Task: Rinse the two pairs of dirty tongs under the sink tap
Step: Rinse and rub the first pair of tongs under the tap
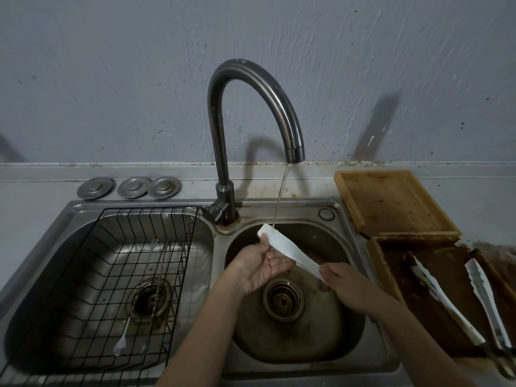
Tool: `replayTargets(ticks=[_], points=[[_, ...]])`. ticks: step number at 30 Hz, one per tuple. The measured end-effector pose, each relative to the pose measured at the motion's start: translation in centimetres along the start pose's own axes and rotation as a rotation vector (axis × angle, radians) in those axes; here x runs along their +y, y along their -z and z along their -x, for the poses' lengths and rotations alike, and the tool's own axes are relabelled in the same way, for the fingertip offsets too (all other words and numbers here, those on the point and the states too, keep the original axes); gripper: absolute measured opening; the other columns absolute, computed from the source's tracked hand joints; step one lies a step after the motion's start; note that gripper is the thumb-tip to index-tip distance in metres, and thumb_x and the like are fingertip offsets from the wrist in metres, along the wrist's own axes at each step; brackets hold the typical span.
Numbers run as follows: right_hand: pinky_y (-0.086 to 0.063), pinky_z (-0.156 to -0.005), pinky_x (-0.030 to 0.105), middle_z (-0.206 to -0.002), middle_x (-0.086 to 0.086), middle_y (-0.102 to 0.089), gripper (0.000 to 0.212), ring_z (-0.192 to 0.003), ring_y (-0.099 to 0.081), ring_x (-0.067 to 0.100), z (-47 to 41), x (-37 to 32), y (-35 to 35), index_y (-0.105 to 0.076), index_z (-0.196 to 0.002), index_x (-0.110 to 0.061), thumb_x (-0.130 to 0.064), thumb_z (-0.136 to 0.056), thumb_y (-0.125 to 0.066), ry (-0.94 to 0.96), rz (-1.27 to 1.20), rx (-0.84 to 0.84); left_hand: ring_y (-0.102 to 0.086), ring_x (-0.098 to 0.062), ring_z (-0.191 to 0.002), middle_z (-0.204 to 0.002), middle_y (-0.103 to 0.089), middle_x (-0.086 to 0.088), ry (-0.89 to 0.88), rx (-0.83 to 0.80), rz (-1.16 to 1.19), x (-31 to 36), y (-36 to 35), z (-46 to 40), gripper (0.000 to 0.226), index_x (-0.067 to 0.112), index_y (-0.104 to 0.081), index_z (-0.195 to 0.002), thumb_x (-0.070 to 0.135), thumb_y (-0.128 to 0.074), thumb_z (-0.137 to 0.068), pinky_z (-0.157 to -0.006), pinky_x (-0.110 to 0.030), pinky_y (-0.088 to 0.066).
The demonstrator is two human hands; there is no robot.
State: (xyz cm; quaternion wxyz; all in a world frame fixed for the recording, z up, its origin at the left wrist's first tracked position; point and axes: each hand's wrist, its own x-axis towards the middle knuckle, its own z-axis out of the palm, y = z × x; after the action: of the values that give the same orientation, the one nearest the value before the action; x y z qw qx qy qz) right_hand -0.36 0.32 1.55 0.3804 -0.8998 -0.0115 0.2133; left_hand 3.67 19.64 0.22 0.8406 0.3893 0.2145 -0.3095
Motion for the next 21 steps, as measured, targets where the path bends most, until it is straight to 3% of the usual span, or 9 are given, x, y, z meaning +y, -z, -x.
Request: replayTargets(ticks=[2,4,9,13,17,21], points=[[-0.037,-0.064,0.025,-0.067,-0.004,-0.05,0.039,-0.065,-0.049,0.01,0.1,0.0,0.1,-0.048,-0.064,-0.023,-0.029,-0.099,-0.032,0.008,-0.011,-0.014,-0.054,-0.046,-0.112,-0.109,-0.055,-0.039,-0.009,-0.015,-0.035,0.0,0.1,0.0,0.041,-0.015,-0.048,-0.109,0.023,-0.034,-0.101,-0.093,-0.043,-0.047],[-0.039,-0.066,0.027,-0.067,-0.004,-0.051,0.039,-0.065,-0.049,0.011,0.1,0.0,0.2,-0.048,-0.065,-0.022,-0.029,-0.099,-0.032,0.019,-0.017,-0.02,-0.065,-0.039,-0.1,-0.097,-0.068,-0.032,-0.016,-0.008,-0.058,0.3,0.2,0.1,0.039,-0.013,-0.051,-0.107,0.022,-0.039,-0.099,-0.087,-0.04,-0.05],[-0.037,-0.063,0.025,-0.067,-0.004,-0.052,0.037,-0.065,-0.051,0.01,0.1,-0.1,-0.1,-0.05,-0.064,-0.024,-0.03,-0.098,-0.036,0.044,0.045,0.003,-0.065,-0.036,-0.09,-0.102,-0.066,-0.027,-0.003,0.034,-0.002,0.8,0.3,0.1,0.052,-0.007,-0.054,-0.102,0.04,-0.032,-0.099,-0.085,-0.046,-0.049],[-0.035,-0.061,0.02,-0.076,0.0,-0.049,0.033,-0.068,-0.051,0.009,0.6,0.5,0.9,-0.042,-0.062,-0.032,-0.034,-0.094,-0.044,0.179,0.29,0.187,-0.072,-0.022,-0.063,-0.063,-0.071,-0.014,-0.129,0.082,-0.075,1.3,0.9,0.0,0.031,-0.006,-0.056,-0.107,0.02,-0.041,-0.099,-0.068,-0.035,-0.06],[-0.027,-0.059,0.011,-0.088,-0.004,-0.039,0.02,-0.073,-0.042,0.002,1.0,0.7,1.4,-0.051,-0.076,-0.026,-0.037,-0.092,-0.048,0.235,0.487,0.373,-0.073,-0.02,-0.066,-0.069,-0.075,-0.01,-0.309,0.136,-0.056,1.9,0.7,-0.4,0.015,0.004,-0.063,-0.096,0.014,-0.053,-0.093,-0.061,-0.03,-0.061],[-0.036,-0.072,0.023,-0.102,0.003,-0.041,0.025,-0.09,-0.042,0.013,0.9,0.4,0.9,-0.057,-0.087,-0.014,-0.037,-0.091,-0.048,0.242,0.573,0.477,-0.073,-0.018,-0.062,-0.063,-0.074,-0.004,-0.379,0.185,-0.045,1.4,-0.4,-0.7,0.009,0.007,-0.062,-0.093,0.014,-0.059,-0.089,-0.059,-0.031,-0.061]])
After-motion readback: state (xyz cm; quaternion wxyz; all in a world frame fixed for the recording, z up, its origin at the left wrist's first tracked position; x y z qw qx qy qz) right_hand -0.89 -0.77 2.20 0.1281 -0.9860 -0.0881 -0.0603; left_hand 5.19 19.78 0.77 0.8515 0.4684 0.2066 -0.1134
